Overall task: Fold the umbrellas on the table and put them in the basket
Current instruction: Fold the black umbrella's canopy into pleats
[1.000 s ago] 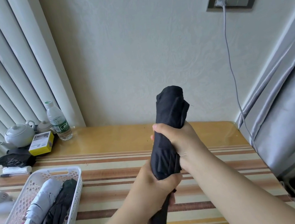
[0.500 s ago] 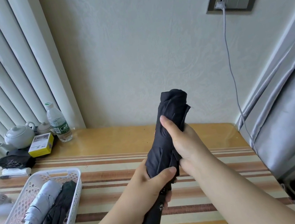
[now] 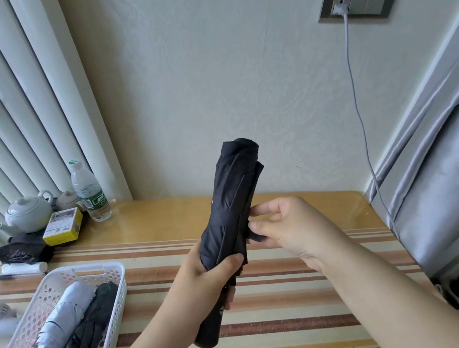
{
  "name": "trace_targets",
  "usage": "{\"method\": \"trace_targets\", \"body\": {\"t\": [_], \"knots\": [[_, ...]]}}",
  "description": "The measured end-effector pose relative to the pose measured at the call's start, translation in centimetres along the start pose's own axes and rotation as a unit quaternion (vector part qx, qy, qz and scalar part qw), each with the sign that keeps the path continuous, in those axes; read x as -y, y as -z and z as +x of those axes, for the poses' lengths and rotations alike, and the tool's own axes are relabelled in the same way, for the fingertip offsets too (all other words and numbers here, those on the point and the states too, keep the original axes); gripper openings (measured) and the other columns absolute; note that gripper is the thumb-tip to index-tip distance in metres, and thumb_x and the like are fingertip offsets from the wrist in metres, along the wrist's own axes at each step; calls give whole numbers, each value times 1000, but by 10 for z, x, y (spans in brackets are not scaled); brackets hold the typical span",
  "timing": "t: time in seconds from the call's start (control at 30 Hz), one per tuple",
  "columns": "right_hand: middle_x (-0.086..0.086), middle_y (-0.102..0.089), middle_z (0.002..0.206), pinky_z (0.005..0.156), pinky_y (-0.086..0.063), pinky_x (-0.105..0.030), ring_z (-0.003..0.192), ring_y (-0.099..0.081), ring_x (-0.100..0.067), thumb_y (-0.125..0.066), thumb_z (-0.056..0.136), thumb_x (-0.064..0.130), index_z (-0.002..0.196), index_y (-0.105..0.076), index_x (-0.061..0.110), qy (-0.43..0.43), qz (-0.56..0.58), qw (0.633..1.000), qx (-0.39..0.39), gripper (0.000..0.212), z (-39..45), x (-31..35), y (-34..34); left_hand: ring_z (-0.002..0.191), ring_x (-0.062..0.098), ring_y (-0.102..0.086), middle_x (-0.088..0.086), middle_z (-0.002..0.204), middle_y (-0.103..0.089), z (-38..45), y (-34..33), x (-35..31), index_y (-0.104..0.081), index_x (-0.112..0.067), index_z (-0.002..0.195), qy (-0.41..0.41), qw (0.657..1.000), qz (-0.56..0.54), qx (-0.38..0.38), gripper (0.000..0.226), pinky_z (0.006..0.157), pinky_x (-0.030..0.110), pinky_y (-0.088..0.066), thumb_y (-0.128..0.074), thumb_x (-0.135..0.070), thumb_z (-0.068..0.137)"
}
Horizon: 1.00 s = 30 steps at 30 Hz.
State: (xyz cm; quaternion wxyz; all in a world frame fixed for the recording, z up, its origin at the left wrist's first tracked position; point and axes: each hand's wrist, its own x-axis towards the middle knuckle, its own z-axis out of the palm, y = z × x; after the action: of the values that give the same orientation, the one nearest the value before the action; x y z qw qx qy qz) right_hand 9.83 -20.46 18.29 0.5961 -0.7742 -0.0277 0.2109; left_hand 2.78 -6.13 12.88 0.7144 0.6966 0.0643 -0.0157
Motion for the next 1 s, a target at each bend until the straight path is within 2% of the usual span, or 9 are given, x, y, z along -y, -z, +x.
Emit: {"method": "trace_targets", "body": {"t": [0.17,0.27,0.4,0.53,0.6,0.67,0.73,0.83,1.0], "knots": [[4,-68,60,68,-54,-28,55,-62,-8,-64,91,12,96,-52,22,103,-113,988,19,15,-7,9,4,45,23,-41,13,70,-58,-6,6,-4,-54,2,90,36,996,-80,24,38,46,27,-38,-68,-28,70],[6,-68,67,63,-49,-19,63,-64,-6,-59,92,3,89,-65,19,164,-124,975,79,17,-13,15,11,45,23,-41,17,74,-58,-9,13,-10,-56,0,89,61,989,-122,63,47,43,26,-38,-74,-33,61],[0,-74,84,75,-53,-18,83,-71,-10,-59,87,-12,96,-69,14,165,-86,966,181,30,-20,20,21,43,22,-39,19,75,-57,-13,20,-21,-56,-2,89,84,979,-160,90,46,40,25,-37,-76,-30,58],[7,-73,76,71,-51,-14,74,-69,-6,-72,83,5,87,-72,20,240,-162,951,105,15,-22,23,19,42,21,-39,19,74,-57,-16,23,-28,-54,-2,87,102,975,-167,107,44,40,23,-37,-77,-28,59],[12,-68,77,69,-46,-12,70,-62,-4,-72,85,11,84,-73,20,296,-250,919,72,9,-23,27,22,43,21,-39,19,74,-57,-18,25,-31,-57,-4,85,108,973,-164,119,40,40,24,-37,-78,-27,60],[15,-61,86,76,-42,-12,83,-59,-5,-72,85,14,82,-73,24,346,-306,882,96,10,-25,32,28,42,21,-39,20,74,-57,-20,28,-33,-60,-5,83,116,972,-165,123,36,39,24,-37,-78,-27,60],[19,-60,87,78,-41,-10,88,-60,-3,-70,86,13,84,-72,25,357,-322,868,126,13,-27,37,32,41,21,-40,20,74,-57,-23,28,-35,-62,-6,80,120,970,-171,124,35,39,24,-37,-78,-27,59],[21,-60,74,68,-39,-7,74,-57,7,-69,87,10,85,-72,18,370,-336,858,117,8,-28,41,30,42,21,-40,18,73,-57,-26,26,-41,-65,-7,78,109,973,-149,139,31,40,23,-38,-77,-29,60],[15,-60,81,77,-42,-18,84,-52,-7,-67,85,17,85,-70,18,478,-342,806,68,3,-20,37,21,41,21,-41,20,73,-57,-29,26,-49,-64,-10,72,104,978,-117,139,24,39,23,-38,-76,-27,61]]}}
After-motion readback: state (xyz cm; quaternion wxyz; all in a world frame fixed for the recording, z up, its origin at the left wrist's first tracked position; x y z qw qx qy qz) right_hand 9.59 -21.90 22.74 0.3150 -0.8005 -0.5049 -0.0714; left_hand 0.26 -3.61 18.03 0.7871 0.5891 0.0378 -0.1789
